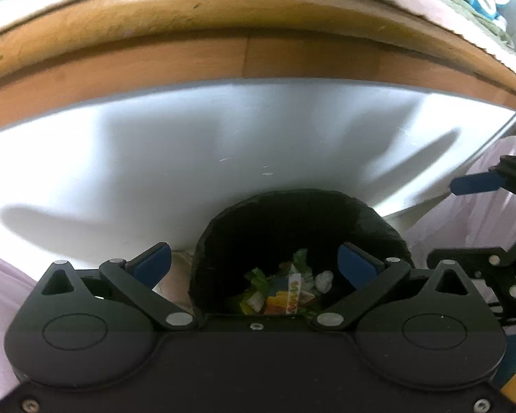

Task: Collect trash
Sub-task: 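Raise both open tools back over the sheet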

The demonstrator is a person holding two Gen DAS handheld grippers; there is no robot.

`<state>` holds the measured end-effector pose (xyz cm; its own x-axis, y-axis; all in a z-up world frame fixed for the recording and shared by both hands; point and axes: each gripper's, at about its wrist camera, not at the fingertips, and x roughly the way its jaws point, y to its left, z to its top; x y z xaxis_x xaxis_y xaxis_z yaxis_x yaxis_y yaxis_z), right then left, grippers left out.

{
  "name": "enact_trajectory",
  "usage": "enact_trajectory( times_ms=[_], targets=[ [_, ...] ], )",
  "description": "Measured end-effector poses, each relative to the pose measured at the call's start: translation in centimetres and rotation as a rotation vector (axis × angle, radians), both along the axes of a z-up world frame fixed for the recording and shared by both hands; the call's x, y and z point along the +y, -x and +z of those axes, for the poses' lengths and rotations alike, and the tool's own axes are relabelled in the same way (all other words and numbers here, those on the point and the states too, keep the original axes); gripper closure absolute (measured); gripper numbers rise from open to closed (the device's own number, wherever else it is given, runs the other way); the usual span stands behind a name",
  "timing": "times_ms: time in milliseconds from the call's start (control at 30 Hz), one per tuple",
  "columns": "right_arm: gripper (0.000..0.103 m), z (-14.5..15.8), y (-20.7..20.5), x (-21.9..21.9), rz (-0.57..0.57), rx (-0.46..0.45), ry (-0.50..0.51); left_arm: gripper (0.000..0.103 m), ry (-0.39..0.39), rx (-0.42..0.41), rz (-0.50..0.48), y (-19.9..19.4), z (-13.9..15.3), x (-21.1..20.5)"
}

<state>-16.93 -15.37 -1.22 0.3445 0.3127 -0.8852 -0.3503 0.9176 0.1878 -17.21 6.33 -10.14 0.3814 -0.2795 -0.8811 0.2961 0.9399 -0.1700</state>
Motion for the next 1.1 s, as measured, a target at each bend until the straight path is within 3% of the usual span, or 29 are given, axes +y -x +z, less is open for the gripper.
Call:
enact_trajectory(
  times_ms=[300,500,767,900,1100],
  targets=[
    [0.000,2.5,0.3,-1.1,-0.016,-0.051,-0.066,0.000,0.032,-0.036,-0.028,0.8,3.5,-0.1],
    [0.000,4.2,-0.2,-1.1,0.013,-0.111,-0.036,0.000,-0.031,-0.124,-0.065,1.2,6.0,-0.8],
    [0.000,8.6,-1.1,-1.9,0.023,-0.244,-0.089,0.000,0.052,-0.189,-0.079,1.3,10.1,-0.2],
    [0.000,10.6,-2.2,-2.7,0.010,-0.322,-0.103,0.000,0.078,-0.255,-0.091,0.3,12.3,0.5],
    [0.000,11.5,-5.4,-3.3,-0.054,-0.350,-0.128,0.000,0.024,-0.394,-0.116,-1.7,15.6,0.0]
  ],
)
